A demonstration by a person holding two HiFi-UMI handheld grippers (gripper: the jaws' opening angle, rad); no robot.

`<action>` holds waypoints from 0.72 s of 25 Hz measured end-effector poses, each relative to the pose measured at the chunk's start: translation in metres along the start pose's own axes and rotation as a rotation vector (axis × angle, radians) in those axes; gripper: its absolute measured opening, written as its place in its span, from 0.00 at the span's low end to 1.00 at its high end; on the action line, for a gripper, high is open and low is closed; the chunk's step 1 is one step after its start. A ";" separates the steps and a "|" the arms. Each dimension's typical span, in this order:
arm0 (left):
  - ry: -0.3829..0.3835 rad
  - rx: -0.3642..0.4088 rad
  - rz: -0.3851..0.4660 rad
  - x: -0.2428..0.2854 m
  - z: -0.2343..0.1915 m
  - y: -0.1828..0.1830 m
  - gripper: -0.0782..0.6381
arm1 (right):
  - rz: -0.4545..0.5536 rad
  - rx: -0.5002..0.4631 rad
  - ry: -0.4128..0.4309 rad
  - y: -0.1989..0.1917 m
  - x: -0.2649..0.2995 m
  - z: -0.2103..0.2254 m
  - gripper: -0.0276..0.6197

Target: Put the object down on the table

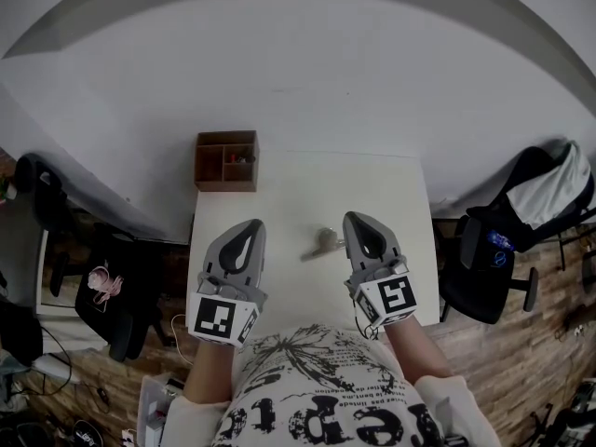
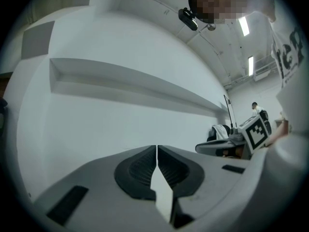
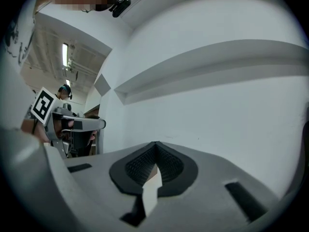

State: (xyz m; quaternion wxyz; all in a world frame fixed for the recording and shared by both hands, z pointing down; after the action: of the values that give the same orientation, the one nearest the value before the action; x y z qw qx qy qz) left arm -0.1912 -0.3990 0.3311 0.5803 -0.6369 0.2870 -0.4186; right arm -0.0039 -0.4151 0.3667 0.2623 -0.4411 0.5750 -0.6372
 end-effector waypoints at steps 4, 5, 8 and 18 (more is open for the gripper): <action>0.008 -0.002 -0.008 -0.001 -0.001 -0.003 0.13 | -0.002 -0.001 0.006 0.001 -0.001 -0.006 0.03; 0.011 -0.004 -0.007 -0.002 -0.002 -0.003 0.13 | -0.002 -0.001 0.008 0.002 -0.001 -0.008 0.03; 0.015 -0.006 -0.008 -0.003 -0.004 -0.004 0.13 | -0.001 -0.003 0.020 0.004 -0.001 -0.015 0.03; 0.004 -0.015 -0.034 -0.004 0.000 -0.013 0.13 | -0.024 -0.005 0.033 0.002 -0.003 -0.023 0.02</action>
State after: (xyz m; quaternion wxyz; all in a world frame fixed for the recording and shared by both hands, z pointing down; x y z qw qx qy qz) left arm -0.1945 -0.3931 0.3431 0.5679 -0.6451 0.2805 -0.4273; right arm -0.0224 -0.4015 0.3655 0.2438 -0.4380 0.5754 -0.6462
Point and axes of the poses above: the fingertips, and each gripper's own axes: x forward along the fingers, z to its right, y out of its top, the point moved 4 cm from there along -x, backward along the fingers, and after that the axes turned 15 degrees about -z, right-handed, at the moved point
